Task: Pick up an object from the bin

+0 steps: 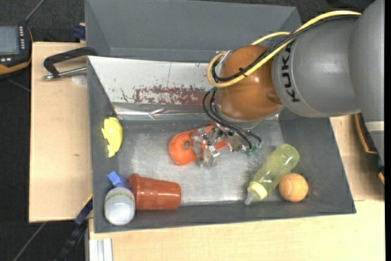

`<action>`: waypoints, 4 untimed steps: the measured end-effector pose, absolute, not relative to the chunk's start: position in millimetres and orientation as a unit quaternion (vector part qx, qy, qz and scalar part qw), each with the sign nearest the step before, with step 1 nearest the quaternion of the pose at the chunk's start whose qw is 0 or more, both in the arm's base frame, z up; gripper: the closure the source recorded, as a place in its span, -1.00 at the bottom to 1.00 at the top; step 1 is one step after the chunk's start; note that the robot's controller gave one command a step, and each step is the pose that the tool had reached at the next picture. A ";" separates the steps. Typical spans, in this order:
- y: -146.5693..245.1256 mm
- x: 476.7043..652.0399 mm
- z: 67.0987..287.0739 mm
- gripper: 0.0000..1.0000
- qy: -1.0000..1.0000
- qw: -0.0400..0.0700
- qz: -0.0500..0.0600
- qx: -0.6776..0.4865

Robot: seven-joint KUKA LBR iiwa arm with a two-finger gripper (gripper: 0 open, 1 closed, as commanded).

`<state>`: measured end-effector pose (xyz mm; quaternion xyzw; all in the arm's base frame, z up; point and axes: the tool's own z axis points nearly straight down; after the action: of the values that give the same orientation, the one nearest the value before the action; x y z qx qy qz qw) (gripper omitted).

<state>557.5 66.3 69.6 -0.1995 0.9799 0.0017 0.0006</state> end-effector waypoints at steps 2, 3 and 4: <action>64.4 561.9 83.7 1.00 0.976 0.003 0.002 -0.217; 64.9 572.7 74.1 -1.00 0.980 0.004 0.003 -0.200; 64.9 572.9 74.5 -1.00 0.980 0.004 0.003 -0.199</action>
Offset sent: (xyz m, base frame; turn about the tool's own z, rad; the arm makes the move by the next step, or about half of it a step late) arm 0.0075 -0.0067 0.0253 -0.0686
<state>572.9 64.9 74.5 -0.1993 0.9799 0.0029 0.0040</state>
